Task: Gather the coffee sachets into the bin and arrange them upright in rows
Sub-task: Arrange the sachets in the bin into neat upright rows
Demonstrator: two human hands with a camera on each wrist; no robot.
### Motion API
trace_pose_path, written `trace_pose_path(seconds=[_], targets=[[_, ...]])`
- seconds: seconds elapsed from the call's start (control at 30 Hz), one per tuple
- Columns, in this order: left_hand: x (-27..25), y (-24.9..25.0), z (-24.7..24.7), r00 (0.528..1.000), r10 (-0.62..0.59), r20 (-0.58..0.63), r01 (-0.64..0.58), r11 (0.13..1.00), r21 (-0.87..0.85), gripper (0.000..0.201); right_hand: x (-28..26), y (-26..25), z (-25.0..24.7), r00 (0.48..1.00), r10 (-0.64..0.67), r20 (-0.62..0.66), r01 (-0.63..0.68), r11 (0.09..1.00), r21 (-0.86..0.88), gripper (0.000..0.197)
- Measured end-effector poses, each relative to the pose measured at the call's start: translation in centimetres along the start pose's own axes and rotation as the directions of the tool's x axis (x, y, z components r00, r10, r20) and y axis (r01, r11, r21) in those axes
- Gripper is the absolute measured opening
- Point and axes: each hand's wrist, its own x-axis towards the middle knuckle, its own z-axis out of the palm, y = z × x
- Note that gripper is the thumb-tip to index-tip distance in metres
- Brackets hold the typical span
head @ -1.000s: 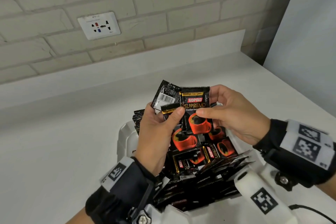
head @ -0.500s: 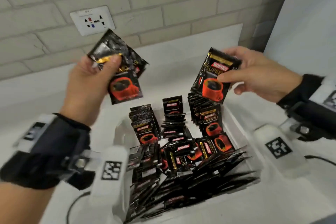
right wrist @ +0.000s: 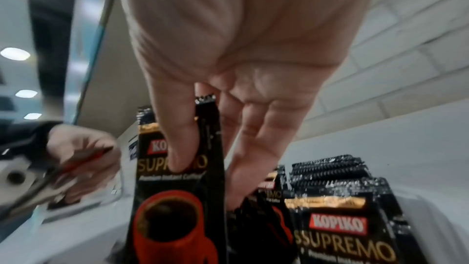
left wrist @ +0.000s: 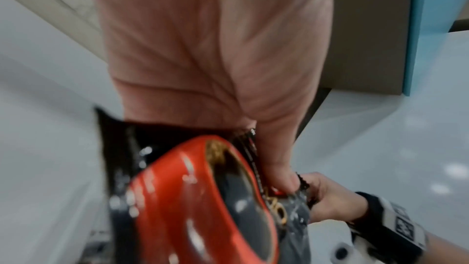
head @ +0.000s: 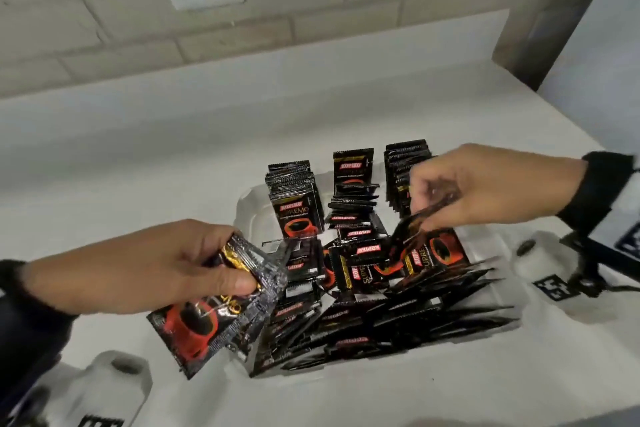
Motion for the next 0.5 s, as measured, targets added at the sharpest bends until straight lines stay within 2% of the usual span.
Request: trace_pose_path(seconds=[0.1, 0.17, 0.27, 0.37, 0.5], targets=[[0.7, 0.4, 1.0, 0.997, 0.007, 0.074, -0.005, 1.0, -0.028, 0.063, 0.7, -0.4, 1.2, 0.993, -0.018, 0.116, 0.036, 0.987, -0.156, 0.026], [1.4, 1.0, 0.9, 0.996, 0.049, 0.068, -0.044, 0.997, -0.069, 0.058, 1.1, -0.6, 1.9, 0.984, -0.022, 0.176, 0.067, 0.964, -0.257, 0.028], [2.0, 1.7, 0.1, 0.995, 0.095, 0.036, -0.089, 0.986, -0.141, 0.046, 1.7, -0.9, 3.3, 0.982, -0.034, 0.187, 0.109, 0.905, -0.41, 0.032], [2.2, 2.0, -0.2, 0.992, 0.124, 0.013, -0.12, 0.974, -0.192, 0.036, 2.3, -1.3, 4.3, 0.978, -0.065, 0.199, 0.153, 0.869, -0.47, 0.035], [2.1, 1.3, -0.5, 0.991, 0.13, -0.022, -0.131, 0.966, -0.222, 0.038, 3.0, -1.6, 4.4, 0.977, -0.082, 0.197, 0.174, 0.843, -0.508, 0.036]])
